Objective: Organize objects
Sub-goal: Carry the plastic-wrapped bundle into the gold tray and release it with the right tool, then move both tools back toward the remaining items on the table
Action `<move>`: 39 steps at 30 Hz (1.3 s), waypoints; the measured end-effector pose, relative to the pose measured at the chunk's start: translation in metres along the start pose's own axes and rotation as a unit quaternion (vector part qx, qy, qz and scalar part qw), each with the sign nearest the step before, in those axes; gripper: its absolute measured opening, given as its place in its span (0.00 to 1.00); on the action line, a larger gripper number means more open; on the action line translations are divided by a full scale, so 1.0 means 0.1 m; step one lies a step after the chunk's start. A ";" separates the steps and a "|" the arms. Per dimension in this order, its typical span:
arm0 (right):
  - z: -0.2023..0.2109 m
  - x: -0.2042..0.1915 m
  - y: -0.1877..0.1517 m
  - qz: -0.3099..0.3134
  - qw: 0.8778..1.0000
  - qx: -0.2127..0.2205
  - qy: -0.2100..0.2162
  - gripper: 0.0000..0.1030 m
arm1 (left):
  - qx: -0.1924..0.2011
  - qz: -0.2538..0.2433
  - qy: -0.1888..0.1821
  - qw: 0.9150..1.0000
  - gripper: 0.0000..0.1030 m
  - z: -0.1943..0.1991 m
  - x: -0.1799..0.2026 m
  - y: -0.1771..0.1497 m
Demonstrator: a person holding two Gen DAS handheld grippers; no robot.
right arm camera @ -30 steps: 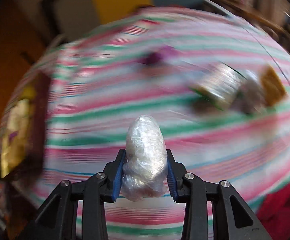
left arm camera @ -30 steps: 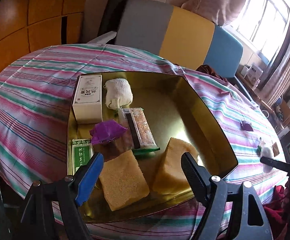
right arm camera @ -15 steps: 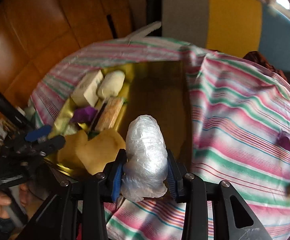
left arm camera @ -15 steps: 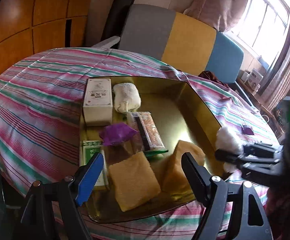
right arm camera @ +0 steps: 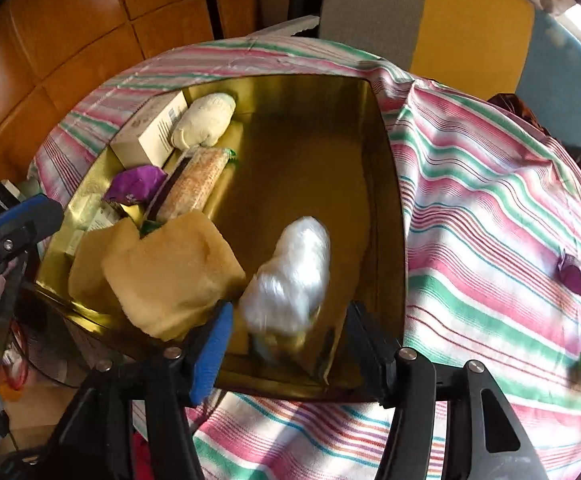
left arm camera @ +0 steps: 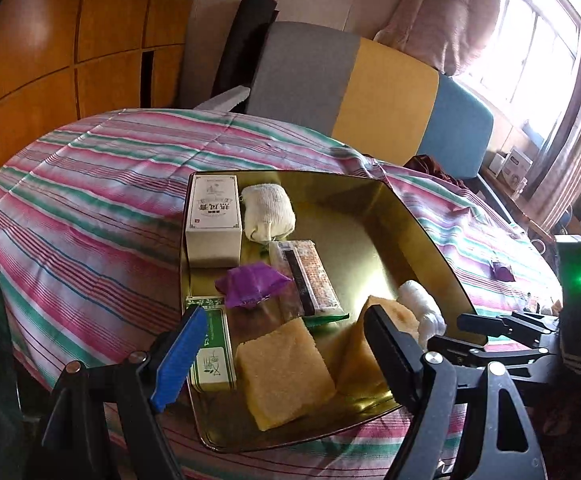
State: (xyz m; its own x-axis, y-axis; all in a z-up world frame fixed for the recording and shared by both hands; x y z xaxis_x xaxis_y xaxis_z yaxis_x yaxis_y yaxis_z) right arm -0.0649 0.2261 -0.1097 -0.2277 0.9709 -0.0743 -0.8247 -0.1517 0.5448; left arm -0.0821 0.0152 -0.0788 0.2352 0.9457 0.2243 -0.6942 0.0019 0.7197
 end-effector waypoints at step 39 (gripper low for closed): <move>1.89 3.61 -1.31 -0.392 0.872 0.165 -0.242 0.91 | -0.029 -0.176 -0.092 0.980 0.78 -0.03 1.68 0.06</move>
State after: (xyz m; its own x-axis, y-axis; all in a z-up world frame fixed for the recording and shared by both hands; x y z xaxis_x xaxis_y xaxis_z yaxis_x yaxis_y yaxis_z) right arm 0.0583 0.6318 -0.0498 0.6500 0.7291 -0.2143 -0.4161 0.5775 0.7024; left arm -0.0485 0.1750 -0.0385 0.5811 0.8092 0.0874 -0.5847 0.3403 0.7364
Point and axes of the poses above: each gripper's, at about its wrist camera, not at the fingertips, and z roughly against the way its jaws point, x to its right, y to its top, the point moved 7 cm from there along -z, roughly the way its jaws point, and after that the axes turned 4 degrees about x, right-handed, at the moved point
